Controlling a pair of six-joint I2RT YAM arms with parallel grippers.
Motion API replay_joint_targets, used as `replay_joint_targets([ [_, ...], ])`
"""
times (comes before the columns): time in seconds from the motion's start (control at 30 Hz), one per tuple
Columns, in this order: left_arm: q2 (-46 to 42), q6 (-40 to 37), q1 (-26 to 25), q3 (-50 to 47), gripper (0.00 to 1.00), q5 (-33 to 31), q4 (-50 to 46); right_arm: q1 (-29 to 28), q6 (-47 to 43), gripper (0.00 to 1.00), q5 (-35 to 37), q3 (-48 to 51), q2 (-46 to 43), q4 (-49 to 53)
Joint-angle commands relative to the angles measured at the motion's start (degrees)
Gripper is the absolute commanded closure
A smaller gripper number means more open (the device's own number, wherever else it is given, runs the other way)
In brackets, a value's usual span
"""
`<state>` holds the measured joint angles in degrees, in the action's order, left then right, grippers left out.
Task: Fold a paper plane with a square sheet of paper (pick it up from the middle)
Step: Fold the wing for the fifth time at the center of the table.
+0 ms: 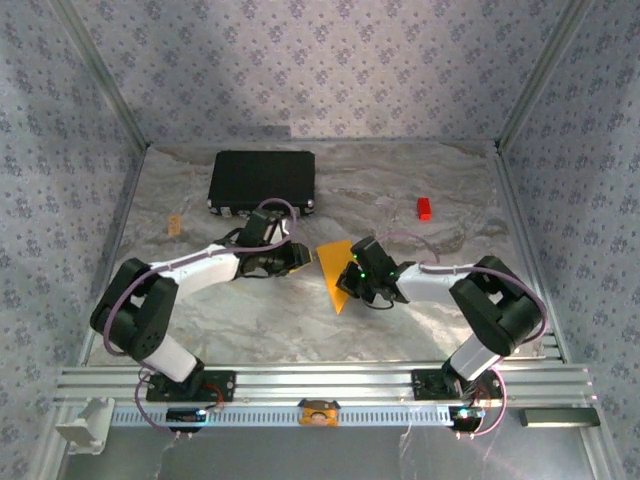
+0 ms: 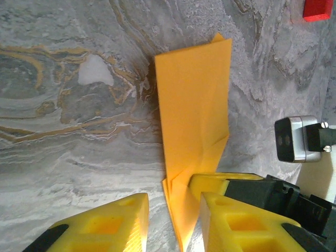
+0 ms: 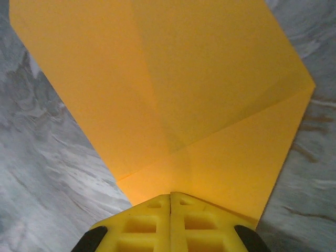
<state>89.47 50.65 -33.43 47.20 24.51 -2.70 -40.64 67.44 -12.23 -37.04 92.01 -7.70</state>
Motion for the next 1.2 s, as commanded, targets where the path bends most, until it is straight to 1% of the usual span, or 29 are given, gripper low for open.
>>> replay_joint_targets([
  [0.0, 1.94, 0.78, -0.46, 2.59, 0.7, 2.5, 1.85, -1.55, 14.2, 0.94, 2.3, 4.79, 3.72, -5.69],
  [0.03, 2.55, 1.09, -0.63, 3.06, 0.71, 2.81, 2.06, -2.31, 17.52, 0.94, 3.7, 6.31, 3.8, -8.63],
  [0.07, 3.21, 1.35, -0.67, 3.56, 0.72, 3.01, 2.07, -2.79, 19.45, 0.94, 4.67, 7.0, 3.73, -9.47],
  [0.17, 5.11, 1.73, -0.93, 5.33, 0.74, 4.04, 2.7, -4.84, 23.24, 0.95, 7.49, 7.28, 2.76, -8.82],
  [0.3, 8.73, 1.45, -1.1, 8.0, 0.78, 4.78, 2.57, -8.04, 25.36, 0.95, 14.23, 5.67, -1.17, -0.32],
  [0.43, 11.8, 1.68, -1.29, 9.83, 0.78, 5.67, 4.45, -9.37, 27.22, 0.96, 18.24, 6.48, -3.9, 2.79],
  [0.47, 12.78, 1.36, -1.33, 10.47, 0.78, 6.29, 4.46, -9.29, 27.53, 0.96, 18.33, 6.72, -4.1, 2.64],
  [0.57, 15.63, 1.29, -1.95, 12.31, 0.79, 9.18, 5.42, -8.54, 27.48, 0.96, 15.74, 8.25, -2.99, -3.12],
  [0.73, 18.88, 0.47, -4.37, 14.57, 0.79, 10.14, 4.9, -7.92, 26.97, 0.98, 11.47, 7.91, 0.73, -7.36],
  [0.8, 19.95, 0.04, -4.88, 15.58, 0.8, 9.26, 3.32, -7.83, 26.64, 0.98, 11.0, 7.6, 1.24, -7.53],
  [0.9, 20.84, 0.39, -4.63, 15.19, 0.85, 6.78, 1.44, -7.62, 26.0, 0.98, 10.59, 7.25, 0.86, -6.28],
  [0.97, 20.48, 0.24, -4.46, 14.03, 0.85, 4.59, 0.92, -7.82, 24.85, 0.98, 10.65, 6.37, 0.49, -4.85],
  [1.07, 21.65, 0.24, -3.97, 14.17, 0.88, 4.39, -0.45, -7.27, 21.76, 0.97, 8.44, 4.21, 0.79, -3.41],
  [1.17, 21.79, 0.33, -3.6, 12.92, 0.89, 3.66, -0.45, -6.78, 20.14, 0.95, 7.96, 3.74, 0.3, -3.34],
])
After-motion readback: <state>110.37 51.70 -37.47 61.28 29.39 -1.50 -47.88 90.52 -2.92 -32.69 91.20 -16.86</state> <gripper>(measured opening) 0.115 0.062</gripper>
